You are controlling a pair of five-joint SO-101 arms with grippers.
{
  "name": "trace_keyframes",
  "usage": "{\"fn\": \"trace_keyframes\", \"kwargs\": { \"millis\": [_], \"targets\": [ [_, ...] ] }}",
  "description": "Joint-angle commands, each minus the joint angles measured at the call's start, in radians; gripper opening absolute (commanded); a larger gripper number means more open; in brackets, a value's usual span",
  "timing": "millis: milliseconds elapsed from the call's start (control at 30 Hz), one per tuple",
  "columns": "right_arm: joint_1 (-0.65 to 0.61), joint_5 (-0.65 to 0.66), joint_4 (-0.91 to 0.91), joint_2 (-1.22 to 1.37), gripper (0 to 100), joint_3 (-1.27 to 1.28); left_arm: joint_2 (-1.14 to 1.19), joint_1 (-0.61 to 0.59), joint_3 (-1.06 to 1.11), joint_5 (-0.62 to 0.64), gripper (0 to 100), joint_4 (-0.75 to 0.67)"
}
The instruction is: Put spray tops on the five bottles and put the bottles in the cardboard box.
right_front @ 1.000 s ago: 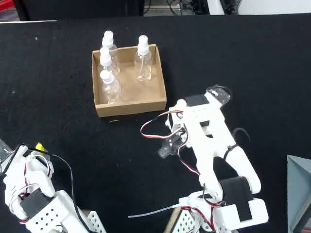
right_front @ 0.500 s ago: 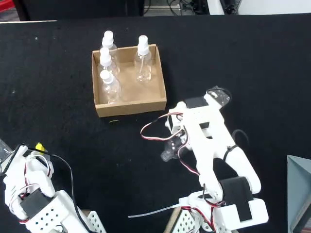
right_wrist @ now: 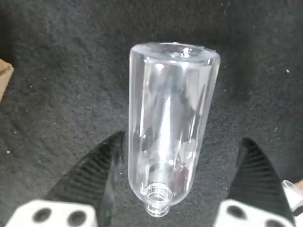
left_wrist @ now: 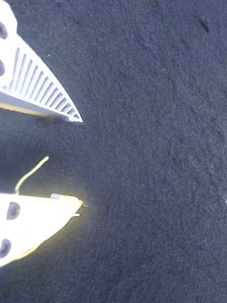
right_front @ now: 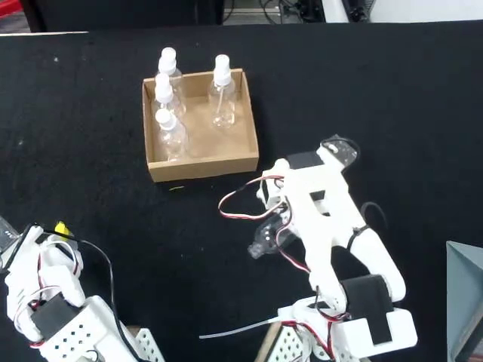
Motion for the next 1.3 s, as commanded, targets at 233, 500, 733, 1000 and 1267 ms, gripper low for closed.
{"fn": "trace_keyframes", "kwargs": {
  "millis": [233,500,733,1000,1267],
  "targets": [
    [0.02,-0.002,0.117,-0.068,32.2,-0.13,-0.014,-0.001,-0.016,-0.005,24,0.006],
    [0.02,0.0,0.249,-0.061,32.1,-0.303,-0.014,-0.001,-0.015,-0.005,24,0.006],
    [0.028,0.18,0.25,-0.068,30.4,-0.323,-0.014,-0.001,-0.015,-0.005,24,0.006],
    [0.028,0.681,0.328,-0.068,30.5,-0.326,-0.014,-0.001,-0.015,-0.005,24,0.006],
    [0.028,0.907,0.327,-0.068,30.4,-0.326,-0.014,-0.001,-0.015,-0.005,24,0.006]
  ]
}}
